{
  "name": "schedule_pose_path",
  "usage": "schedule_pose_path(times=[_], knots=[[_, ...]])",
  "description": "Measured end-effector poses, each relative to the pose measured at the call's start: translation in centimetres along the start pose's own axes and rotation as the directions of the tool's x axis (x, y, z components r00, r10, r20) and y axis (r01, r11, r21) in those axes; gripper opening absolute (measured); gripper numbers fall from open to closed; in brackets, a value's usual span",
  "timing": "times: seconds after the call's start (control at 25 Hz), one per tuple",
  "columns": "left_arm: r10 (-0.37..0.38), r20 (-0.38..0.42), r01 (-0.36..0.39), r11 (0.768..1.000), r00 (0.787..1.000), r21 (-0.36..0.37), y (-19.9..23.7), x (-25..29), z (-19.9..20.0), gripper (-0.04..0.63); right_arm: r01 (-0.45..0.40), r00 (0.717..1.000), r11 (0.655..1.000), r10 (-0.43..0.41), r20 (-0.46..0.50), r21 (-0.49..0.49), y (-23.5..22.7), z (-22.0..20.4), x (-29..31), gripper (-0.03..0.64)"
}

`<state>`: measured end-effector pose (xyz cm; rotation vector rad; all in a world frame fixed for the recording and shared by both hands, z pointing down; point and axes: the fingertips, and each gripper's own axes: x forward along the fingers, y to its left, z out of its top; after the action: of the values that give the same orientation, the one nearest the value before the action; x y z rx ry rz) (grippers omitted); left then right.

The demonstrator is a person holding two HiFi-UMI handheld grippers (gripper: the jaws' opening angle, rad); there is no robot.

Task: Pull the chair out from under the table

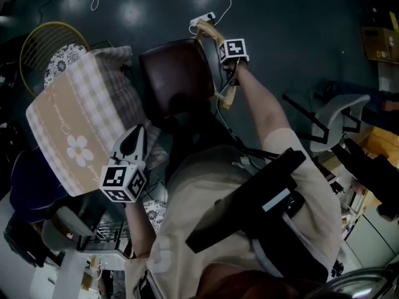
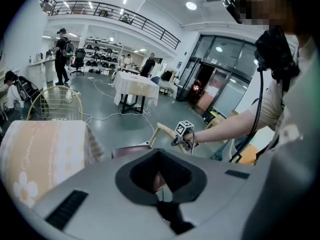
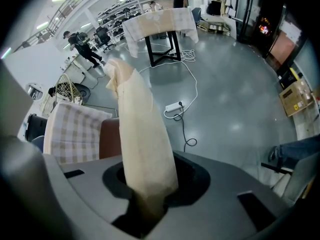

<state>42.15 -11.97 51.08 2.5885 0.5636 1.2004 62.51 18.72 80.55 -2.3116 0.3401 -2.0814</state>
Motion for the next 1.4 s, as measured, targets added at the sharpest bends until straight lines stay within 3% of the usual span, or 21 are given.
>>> schedule_pose_path(times=[0.44, 1.4], knots=[[-0.037, -0.009, 0.038, 0.999, 0.999, 0.03, -2.2, 2.3, 2.0, 0.006, -0.007, 1.0, 1.0, 0.007, 0.002, -0.021, -3.2, 1.0, -1.2, 0.115], [-0.043, -0.025, 0.044, 0.998, 0.999, 0.033, -2.0, 3.3, 2.0, 0.006, -0.03, 1.0, 0.999, 0.03, -0.011, -0.038, -4.4, 1.2, -0.7, 0.112]])
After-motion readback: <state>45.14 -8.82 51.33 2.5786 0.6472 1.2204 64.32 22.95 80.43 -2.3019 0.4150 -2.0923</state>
